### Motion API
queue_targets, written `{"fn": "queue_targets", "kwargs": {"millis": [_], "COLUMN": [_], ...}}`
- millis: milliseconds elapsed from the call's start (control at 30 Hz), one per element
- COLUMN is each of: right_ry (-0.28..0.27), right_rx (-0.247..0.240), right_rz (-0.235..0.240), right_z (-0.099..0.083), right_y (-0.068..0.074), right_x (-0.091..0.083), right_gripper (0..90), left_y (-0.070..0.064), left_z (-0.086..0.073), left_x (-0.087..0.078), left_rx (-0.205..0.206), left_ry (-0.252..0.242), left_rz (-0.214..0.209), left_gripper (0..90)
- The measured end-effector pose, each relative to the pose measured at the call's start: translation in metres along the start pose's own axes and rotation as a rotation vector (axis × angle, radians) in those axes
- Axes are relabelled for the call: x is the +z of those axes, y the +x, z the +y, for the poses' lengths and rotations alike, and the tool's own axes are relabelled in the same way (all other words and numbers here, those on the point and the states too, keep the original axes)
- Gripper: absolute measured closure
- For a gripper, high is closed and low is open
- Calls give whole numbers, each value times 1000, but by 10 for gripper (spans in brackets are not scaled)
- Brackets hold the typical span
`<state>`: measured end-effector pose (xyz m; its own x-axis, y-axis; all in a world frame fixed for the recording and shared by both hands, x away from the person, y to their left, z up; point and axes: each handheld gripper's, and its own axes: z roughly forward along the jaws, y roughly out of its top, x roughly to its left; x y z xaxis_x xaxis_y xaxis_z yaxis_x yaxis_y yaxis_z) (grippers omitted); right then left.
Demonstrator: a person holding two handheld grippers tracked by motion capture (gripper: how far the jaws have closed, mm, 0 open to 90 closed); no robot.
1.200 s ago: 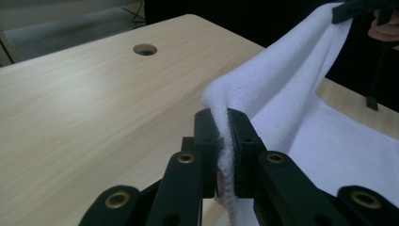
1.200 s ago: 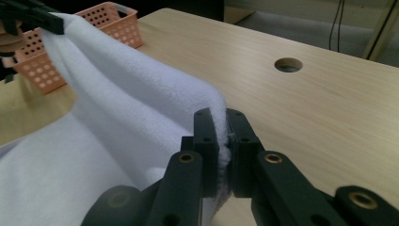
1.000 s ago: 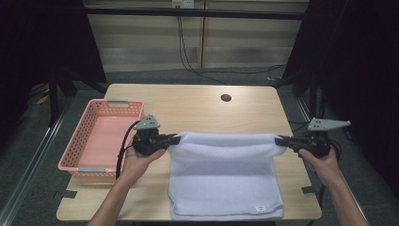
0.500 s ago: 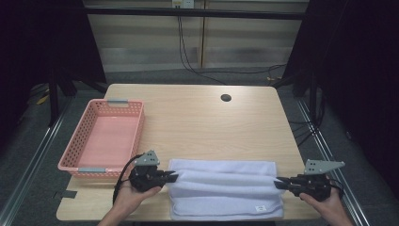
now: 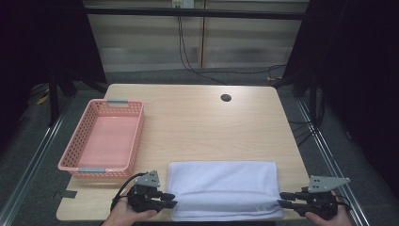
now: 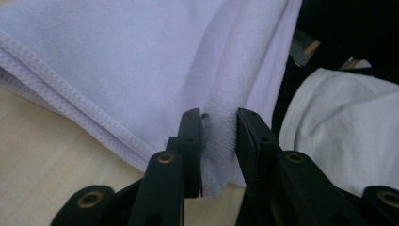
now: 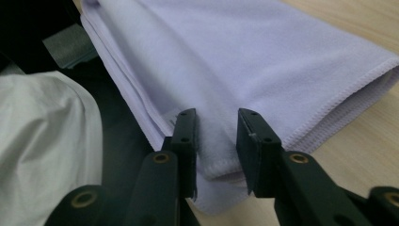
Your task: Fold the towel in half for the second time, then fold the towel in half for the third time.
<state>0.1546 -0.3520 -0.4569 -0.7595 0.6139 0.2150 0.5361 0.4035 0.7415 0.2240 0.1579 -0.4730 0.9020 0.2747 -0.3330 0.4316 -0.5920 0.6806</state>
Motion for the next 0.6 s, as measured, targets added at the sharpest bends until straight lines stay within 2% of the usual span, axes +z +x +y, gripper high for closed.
{"fn": "queue_targets", "kwargs": {"millis": [67,100,200,300,333,400,467,500,567,600], "right_ry": [-25,-33,-42,-19,-13,-15,14,28,57,67], "right_rx": [4,12,37,46,49,69,70,80,68,67], "right_rz": [-21,-37,-57,-65,-58,-53,-62,-71,-79,-102], "right_z": [0,1,6,14,16,19,22,24,28,30], "right_y": [3,2,-2,-8,-10,-15,-19,-21,-25,-26], "right_x": [-4,-4,2,17,22,33,44,51,63,68], "right_gripper": [634,611,577,544,543,543,534,520,512,491], "left_y": [-1,0,9,20,24,31,37,38,43,45], "left_z": [-1,0,13,28,32,37,38,37,37,37], "left_x": [-3,-5,-3,8,12,21,32,36,41,42], "left_rx": [-19,-11,-59,-57,-56,-47,-50,-49,-50,-56], "left_ry": [-39,-41,-99,-101,-93,-64,-38,-13,8,3], "left_rz": [-9,-5,40,81,80,122,118,145,146,138], "left_gripper": [646,636,597,584,586,612,629,639,635,631]}}
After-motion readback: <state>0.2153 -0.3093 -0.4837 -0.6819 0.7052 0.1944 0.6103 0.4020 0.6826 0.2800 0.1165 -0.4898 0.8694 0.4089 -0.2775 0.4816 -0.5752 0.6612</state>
